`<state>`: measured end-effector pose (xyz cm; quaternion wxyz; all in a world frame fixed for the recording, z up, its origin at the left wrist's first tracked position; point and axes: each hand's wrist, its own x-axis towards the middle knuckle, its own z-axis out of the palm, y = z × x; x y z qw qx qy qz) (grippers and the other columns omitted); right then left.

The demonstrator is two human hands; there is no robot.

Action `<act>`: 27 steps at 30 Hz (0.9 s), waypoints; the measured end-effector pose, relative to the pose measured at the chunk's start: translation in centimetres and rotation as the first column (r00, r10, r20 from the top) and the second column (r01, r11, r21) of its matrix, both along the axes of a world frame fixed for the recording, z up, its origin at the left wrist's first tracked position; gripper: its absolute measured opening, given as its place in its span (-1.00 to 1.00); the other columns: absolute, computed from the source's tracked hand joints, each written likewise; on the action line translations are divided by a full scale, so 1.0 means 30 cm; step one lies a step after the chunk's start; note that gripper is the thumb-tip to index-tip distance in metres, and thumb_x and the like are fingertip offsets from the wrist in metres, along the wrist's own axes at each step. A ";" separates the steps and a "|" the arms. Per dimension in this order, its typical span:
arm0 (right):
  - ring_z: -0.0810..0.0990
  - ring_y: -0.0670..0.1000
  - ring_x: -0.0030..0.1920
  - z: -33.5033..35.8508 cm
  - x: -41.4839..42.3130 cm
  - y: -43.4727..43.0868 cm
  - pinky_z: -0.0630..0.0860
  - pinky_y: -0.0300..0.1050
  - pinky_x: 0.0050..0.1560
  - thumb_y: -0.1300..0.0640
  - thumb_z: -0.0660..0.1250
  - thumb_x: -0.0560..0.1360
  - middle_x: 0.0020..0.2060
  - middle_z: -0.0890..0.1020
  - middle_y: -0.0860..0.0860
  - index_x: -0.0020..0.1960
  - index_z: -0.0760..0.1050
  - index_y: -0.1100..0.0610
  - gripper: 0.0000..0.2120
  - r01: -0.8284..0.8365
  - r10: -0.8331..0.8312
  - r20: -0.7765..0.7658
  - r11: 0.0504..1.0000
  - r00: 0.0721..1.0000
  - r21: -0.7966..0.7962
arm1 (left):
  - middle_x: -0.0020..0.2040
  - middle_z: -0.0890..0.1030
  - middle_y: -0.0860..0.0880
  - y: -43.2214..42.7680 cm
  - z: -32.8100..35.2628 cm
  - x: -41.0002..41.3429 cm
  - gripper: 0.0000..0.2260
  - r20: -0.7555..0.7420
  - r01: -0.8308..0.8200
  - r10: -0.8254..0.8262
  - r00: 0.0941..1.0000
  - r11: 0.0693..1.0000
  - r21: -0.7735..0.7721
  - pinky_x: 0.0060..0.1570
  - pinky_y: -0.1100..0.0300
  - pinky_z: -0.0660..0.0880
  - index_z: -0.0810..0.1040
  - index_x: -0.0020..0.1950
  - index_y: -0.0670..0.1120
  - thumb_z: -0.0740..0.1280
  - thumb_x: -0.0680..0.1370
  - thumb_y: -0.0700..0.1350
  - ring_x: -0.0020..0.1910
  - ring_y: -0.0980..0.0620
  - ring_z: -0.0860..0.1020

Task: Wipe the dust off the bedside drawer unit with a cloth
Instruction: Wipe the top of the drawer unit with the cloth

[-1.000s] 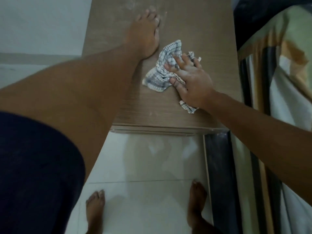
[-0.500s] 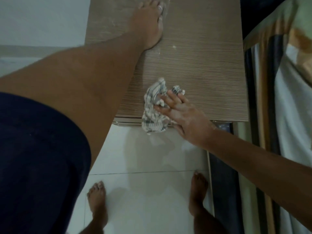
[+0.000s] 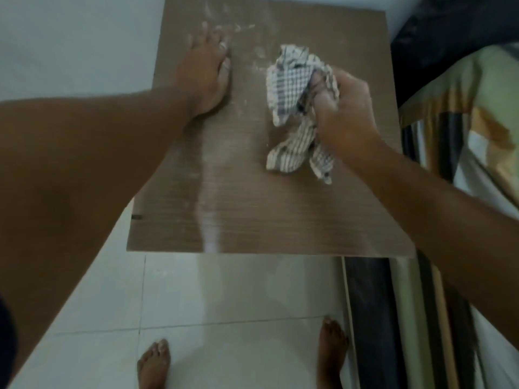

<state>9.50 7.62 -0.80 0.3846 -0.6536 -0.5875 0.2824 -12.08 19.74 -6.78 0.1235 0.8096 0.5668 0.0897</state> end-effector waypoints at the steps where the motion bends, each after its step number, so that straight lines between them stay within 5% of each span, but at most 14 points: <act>1: 0.56 -0.25 -0.27 0.004 0.004 0.083 0.57 -0.20 -0.21 0.08 0.19 0.65 -0.26 0.62 -0.11 -0.07 0.57 0.09 -0.77 0.035 -0.035 0.005 0.999 0.999 0.025 | 0.62 0.14 -0.21 0.002 -0.011 -0.010 -0.53 -0.013 -0.005 0.005 1.000 1.000 -0.011 0.59 -0.13 -0.08 0.19 0.59 -0.23 0.02 0.69 -0.12 0.62 -0.24 0.01; 3: 0.49 -0.31 -0.36 0.001 0.015 0.239 0.40 -0.45 -0.34 0.08 0.17 0.66 -0.31 0.54 -0.19 -0.08 0.52 0.00 -0.80 0.091 -0.097 0.081 0.993 0.992 0.074 | 0.62 0.15 -0.20 0.001 -0.036 -0.022 -0.54 -0.032 -0.002 0.002 0.999 1.000 -0.009 0.60 -0.12 -0.04 0.16 0.60 -0.21 0.04 0.70 -0.12 0.62 -0.21 0.05; 6: 0.49 -0.25 -0.28 -0.027 0.037 0.440 0.33 -0.50 -0.33 0.08 0.15 0.66 -0.22 0.56 -0.12 -0.01 0.53 0.03 -0.81 0.119 -0.148 0.276 0.985 0.950 0.122 | 0.60 0.20 -0.18 0.005 -0.057 -0.028 -0.55 0.000 0.002 -0.002 1.000 1.000 0.016 0.59 -0.10 0.03 0.20 0.59 -0.20 0.03 0.69 -0.13 0.61 -0.17 0.12; 9: 0.60 0.00 0.06 -0.077 0.064 0.588 0.45 -0.24 -0.03 0.07 0.12 0.68 0.05 0.64 0.08 0.16 0.52 0.15 -0.75 0.122 -0.140 0.484 0.990 0.864 0.067 | 0.60 0.23 -0.17 0.015 -0.064 -0.034 -0.54 0.014 -0.007 0.006 1.000 0.999 0.040 0.59 -0.09 0.06 0.22 0.59 -0.19 0.04 0.68 -0.14 0.60 -0.15 0.14; 12: 0.49 0.16 0.32 -0.133 0.075 0.673 0.40 -0.02 0.29 0.07 0.06 0.69 0.29 0.54 0.17 0.38 0.39 0.17 -0.66 0.174 -0.128 0.564 0.984 0.816 -0.029 | 0.59 0.24 -0.17 0.021 -0.071 -0.034 -0.54 0.019 -0.006 0.005 1.000 0.999 0.052 0.59 -0.08 0.07 0.24 0.58 -0.20 0.05 0.67 -0.14 0.60 -0.15 0.15; 16: 0.09 0.24 0.57 -0.219 0.047 0.718 0.02 0.17 0.56 -0.19 -0.09 0.67 0.56 0.17 0.19 0.58 0.09 0.04 -0.44 0.238 -0.077 0.593 0.951 0.802 -0.198 | 0.60 0.24 -0.15 0.022 -0.079 -0.028 -0.55 0.034 -0.010 0.008 0.999 0.998 0.062 0.60 -0.05 0.05 0.25 0.57 -0.19 0.06 0.68 -0.14 0.61 -0.12 0.14; 19: -0.05 0.20 0.60 -0.239 -0.005 0.724 -0.10 0.17 0.59 -0.26 -0.12 0.64 0.60 0.06 0.14 0.58 0.08 -0.06 -0.43 0.128 0.045 0.636 0.966 0.770 -0.224 | 0.60 0.22 -0.13 0.028 -0.082 -0.033 -0.55 0.024 -0.021 0.020 1.000 0.998 0.065 0.60 -0.04 0.04 0.24 0.58 -0.17 0.05 0.68 -0.13 0.61 -0.11 0.13; 27: 0.13 0.12 0.57 -0.213 -0.054 0.610 0.10 0.10 0.56 -0.13 0.03 0.68 0.58 0.16 0.08 0.55 0.22 -0.07 -0.54 -0.219 0.284 0.672 0.959 0.684 -0.181 | 0.61 0.21 -0.14 0.024 -0.071 -0.032 -0.54 -0.013 -0.014 0.014 1.000 0.997 0.070 0.60 -0.03 0.04 0.21 0.59 -0.18 0.05 0.68 -0.12 0.61 -0.11 0.12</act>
